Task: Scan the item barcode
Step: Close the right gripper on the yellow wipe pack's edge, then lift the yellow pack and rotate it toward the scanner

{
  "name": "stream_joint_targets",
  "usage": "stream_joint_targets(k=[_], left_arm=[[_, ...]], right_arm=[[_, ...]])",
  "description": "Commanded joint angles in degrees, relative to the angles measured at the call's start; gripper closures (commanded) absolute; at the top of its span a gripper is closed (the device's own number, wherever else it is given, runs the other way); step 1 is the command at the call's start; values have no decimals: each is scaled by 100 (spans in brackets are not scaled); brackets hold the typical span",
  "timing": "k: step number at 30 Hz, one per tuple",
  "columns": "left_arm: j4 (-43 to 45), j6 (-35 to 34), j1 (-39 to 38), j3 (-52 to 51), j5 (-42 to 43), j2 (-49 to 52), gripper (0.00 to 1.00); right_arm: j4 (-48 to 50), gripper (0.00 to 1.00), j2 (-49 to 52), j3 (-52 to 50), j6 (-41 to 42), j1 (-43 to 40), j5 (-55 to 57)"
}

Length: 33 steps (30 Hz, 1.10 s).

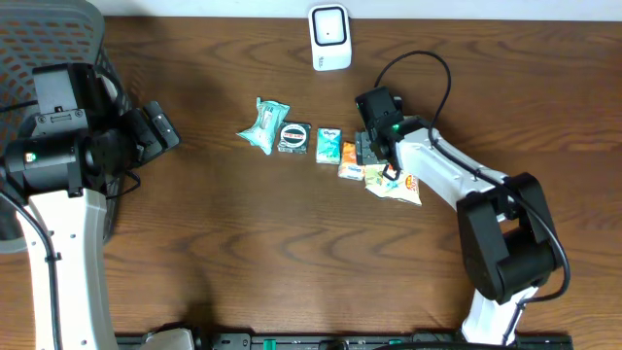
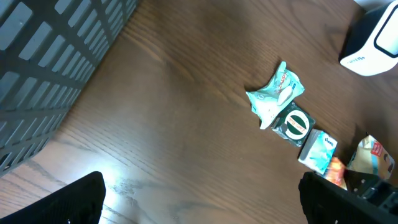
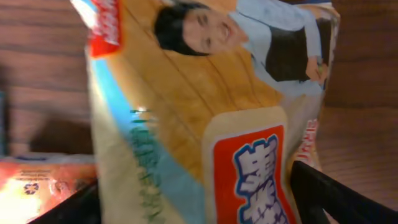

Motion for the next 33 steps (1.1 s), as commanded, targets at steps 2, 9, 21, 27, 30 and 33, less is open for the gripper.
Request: stream_joint_targets(k=[2,9,21,27,30,33], left_arm=[[-17,-9,24,125,31,17,2],[-17,-9,24,125,31,17,3],[-17,-9,24,125,31,17,2],[-17,-7,24,125,31,17,2],[-17,-7,24,125,31,17,2],[-17,-9,24,125,31,17,2]], right_arm=[[-389,23,173,52,-57,-90,754],[-1056,20,81,66,-57,-328,1333],[-1333,18,-1086,74,-103,-372,1344],[-1257,10,-1626,72,-101,-304,745],[-1246,7,-1615,70,-103,-304,212],[-1239,7,-1563,66,-101,-304,-94]])
